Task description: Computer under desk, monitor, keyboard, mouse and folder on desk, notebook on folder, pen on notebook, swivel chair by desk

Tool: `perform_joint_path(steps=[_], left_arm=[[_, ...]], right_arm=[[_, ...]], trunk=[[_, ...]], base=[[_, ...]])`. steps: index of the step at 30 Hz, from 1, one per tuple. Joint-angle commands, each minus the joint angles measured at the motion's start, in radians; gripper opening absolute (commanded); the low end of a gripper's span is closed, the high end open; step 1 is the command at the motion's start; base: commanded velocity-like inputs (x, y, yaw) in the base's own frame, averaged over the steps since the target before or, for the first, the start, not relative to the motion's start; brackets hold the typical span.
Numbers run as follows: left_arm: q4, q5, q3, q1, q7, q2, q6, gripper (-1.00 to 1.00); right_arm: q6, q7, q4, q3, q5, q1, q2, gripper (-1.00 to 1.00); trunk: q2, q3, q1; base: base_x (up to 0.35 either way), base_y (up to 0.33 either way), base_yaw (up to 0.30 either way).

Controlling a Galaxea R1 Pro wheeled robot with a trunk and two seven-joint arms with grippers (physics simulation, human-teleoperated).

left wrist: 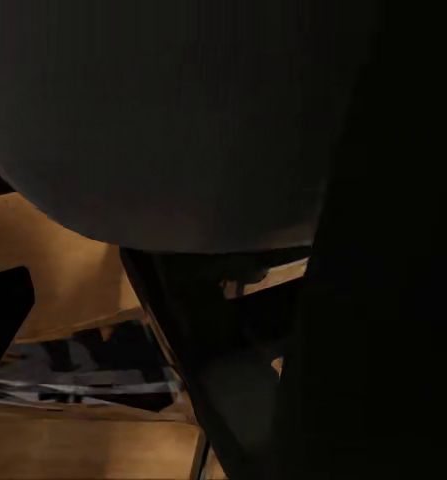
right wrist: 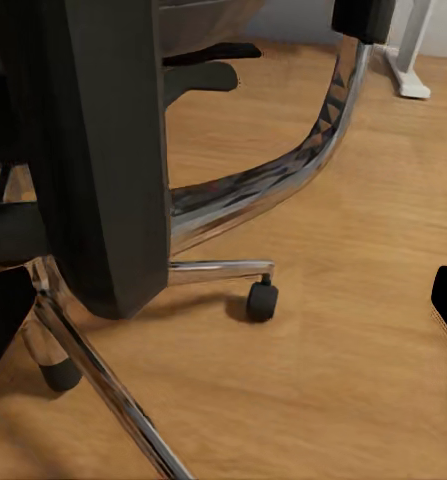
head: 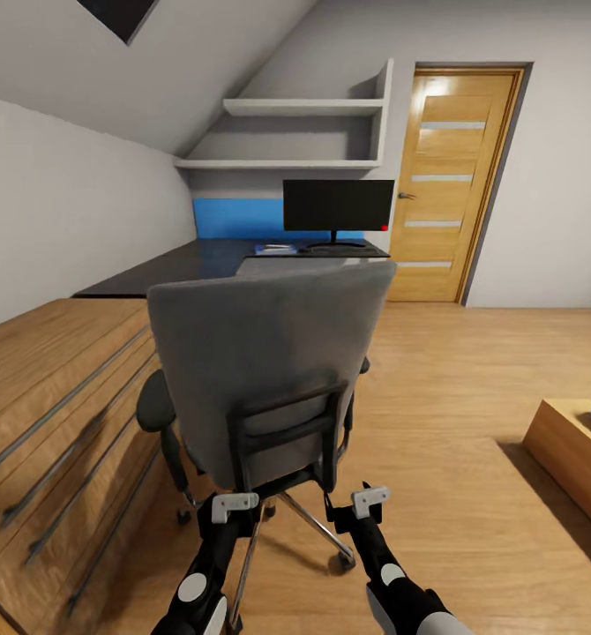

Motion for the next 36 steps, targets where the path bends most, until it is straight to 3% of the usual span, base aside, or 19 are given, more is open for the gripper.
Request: perform_joint_path(steps=[1,25,29,33,36], left_arm=[[0.0,0.007,0.0,-0.001,0.011,0.001,-0.004,1.0],[0.0,0.007,0.0,-0.001,0.01,0.003,-0.005,1.0],[0.001,0.009,0.006,-0.001,0.011,0.022,-0.006,1.0],[0.002,0.053,0.017,0.0,0.013,0.062,-0.006,1.0],[0.005,0.103,0.019,0.001,0.012,0.068,-0.006,1.0]], right_arm=[[-0.004,-0.008,0.0,-0.031,-0.012,-0.001,0.001,1.0],[-0.004,-0.009,-0.001,-0.031,-0.012,-0.001,0.001,1.0],[-0.003,-0.009,-0.001,-0.031,-0.012,-0.001,0.001,1.0],[-0.003,-0.01,-0.002,-0.031,-0.013,-0.001,0.001,1.0],[-0.003,-0.01,-0.002,-0.031,-0.013,-0.001,0.001,1.0]], trunk=[[0.0,-0.001,0.0],[0.0,-0.001,0.0],[0.0,-0.001,0.0],[0.0,-0.001,0.0],[0.0,-0.001,0.0]], base=[[0.253,-0.143,0.0],[0.239,-0.192,0.0],[0.041,-0.042,0.0],[0.008,-0.008,0.0],[0.001,-0.001,0.0]])
